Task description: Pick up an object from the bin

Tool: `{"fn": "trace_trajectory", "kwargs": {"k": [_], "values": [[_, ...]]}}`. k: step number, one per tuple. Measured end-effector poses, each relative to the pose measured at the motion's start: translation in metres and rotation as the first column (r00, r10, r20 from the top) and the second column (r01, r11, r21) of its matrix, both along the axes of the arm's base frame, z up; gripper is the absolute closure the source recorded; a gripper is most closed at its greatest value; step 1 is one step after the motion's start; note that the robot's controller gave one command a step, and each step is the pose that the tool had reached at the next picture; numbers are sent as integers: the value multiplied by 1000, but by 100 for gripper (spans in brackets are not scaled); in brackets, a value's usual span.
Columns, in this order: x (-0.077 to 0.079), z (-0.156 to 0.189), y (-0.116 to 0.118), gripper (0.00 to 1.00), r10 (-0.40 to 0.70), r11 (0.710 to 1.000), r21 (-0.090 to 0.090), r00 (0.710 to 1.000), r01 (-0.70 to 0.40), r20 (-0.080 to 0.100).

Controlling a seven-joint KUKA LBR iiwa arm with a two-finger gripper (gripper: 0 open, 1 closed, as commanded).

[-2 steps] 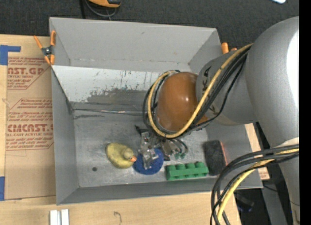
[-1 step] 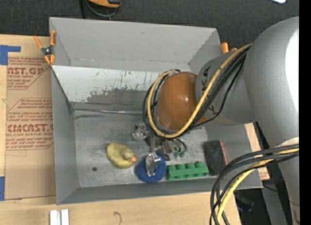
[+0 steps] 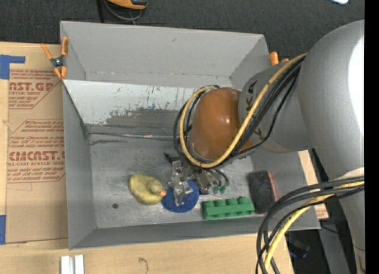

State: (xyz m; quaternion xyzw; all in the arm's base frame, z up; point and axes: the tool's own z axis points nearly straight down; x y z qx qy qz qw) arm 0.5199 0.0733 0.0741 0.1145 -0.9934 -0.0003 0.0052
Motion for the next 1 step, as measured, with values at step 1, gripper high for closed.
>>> {"fn": "trace_trajectory", "kwargs": {"k": [1], "values": [[3,-1,0,0,-2,1000,3,1000,2,18]]}}
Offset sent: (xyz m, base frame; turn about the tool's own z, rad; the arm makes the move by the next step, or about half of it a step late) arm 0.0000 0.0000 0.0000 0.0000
